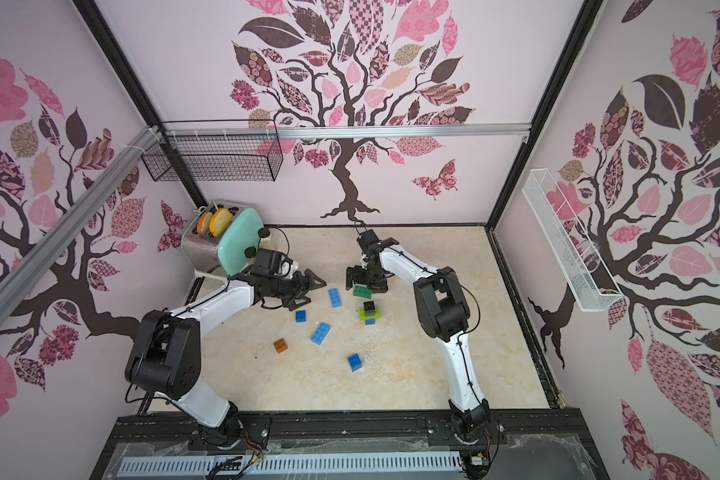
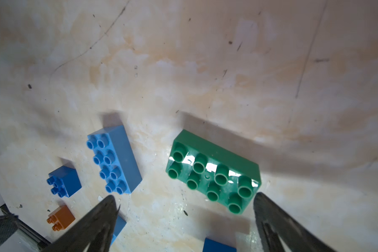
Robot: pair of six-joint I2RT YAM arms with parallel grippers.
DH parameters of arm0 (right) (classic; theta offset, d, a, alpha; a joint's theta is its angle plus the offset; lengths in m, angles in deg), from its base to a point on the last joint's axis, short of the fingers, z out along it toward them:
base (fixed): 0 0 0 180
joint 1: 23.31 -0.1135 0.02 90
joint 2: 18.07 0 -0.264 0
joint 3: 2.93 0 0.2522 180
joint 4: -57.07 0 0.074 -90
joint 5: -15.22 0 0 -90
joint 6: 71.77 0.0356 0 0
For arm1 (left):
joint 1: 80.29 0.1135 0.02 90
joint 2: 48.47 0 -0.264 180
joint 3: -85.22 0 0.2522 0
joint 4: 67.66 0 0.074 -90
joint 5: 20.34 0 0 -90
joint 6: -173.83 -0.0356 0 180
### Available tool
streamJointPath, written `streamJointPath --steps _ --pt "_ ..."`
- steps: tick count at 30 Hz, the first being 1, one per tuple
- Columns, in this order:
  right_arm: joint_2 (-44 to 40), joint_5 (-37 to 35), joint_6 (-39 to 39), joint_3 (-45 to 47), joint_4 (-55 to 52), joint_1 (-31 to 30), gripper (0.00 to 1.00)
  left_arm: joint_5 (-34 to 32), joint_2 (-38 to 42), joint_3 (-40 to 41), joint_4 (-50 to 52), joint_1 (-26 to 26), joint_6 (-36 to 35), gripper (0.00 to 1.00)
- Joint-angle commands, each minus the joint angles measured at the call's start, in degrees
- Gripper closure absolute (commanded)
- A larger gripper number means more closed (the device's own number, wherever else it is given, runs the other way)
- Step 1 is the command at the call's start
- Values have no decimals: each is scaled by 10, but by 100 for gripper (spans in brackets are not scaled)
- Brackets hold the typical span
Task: Assemble the letter f with lego
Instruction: Pick up the lego brick from the center of the board.
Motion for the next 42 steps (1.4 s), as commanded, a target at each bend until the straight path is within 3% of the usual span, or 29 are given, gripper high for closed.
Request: streamJointPath --steps 1,13,30,42 --pt "0 -35 11 -22 -15 -4 2 -3 21 11 8 3 -15 11" --pt "33 -59 33 -30 -2 -7 8 -9 47 36 19 5 -15 11" --pt "62 -159 54 -41 11 -28 20 -19 59 51 41 8 -21 11" --pt "36 -231 16 -1 12 -27 28 -23 60 67 36 9 -17 12"
